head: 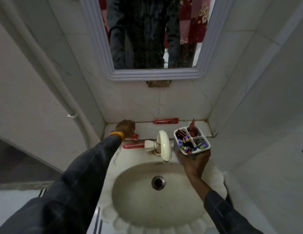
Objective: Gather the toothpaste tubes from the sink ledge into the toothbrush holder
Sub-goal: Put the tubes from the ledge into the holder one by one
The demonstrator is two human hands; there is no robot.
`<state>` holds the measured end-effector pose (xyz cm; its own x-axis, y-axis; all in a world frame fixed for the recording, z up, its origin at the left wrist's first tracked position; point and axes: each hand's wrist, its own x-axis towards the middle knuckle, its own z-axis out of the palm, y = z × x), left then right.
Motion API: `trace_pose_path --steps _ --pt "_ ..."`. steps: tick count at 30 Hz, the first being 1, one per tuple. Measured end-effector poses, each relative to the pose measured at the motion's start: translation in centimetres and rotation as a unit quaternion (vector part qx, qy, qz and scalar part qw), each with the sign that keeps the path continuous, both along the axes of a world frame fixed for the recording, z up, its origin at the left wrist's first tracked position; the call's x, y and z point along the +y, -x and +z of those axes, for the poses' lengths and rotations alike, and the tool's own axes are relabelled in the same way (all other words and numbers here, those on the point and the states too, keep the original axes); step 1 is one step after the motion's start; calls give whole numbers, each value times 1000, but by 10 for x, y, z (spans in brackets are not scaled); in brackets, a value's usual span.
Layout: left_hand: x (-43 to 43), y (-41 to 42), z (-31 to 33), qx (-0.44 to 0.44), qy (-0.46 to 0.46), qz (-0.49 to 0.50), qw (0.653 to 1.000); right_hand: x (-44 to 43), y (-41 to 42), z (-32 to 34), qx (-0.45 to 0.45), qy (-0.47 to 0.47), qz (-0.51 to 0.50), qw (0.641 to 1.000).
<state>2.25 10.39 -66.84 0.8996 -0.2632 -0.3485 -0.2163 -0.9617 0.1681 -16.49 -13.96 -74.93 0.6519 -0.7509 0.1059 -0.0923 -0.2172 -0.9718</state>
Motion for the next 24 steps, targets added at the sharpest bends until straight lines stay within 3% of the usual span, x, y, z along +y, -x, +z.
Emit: trace_pose_path --steps 5,9,16,20,24 --pt "9 24 -34 -15 -7 -83 996 4 2 2 7 -11 17 1000" --pt "-12 34 -43 -50 -68 -164 983 4 1 3 11 -4 14 1000" --pt "-19 38 -57 -73 -154 -196 966 4 2 5 21 -16 17 1000" --pt "-1 30 -33 -79 -55 -126 987 3 1 -1 22 -17 13 1000" --pt "6 9 18 -69 151 5 986 1 -1 -22 52 -15 -14 998"
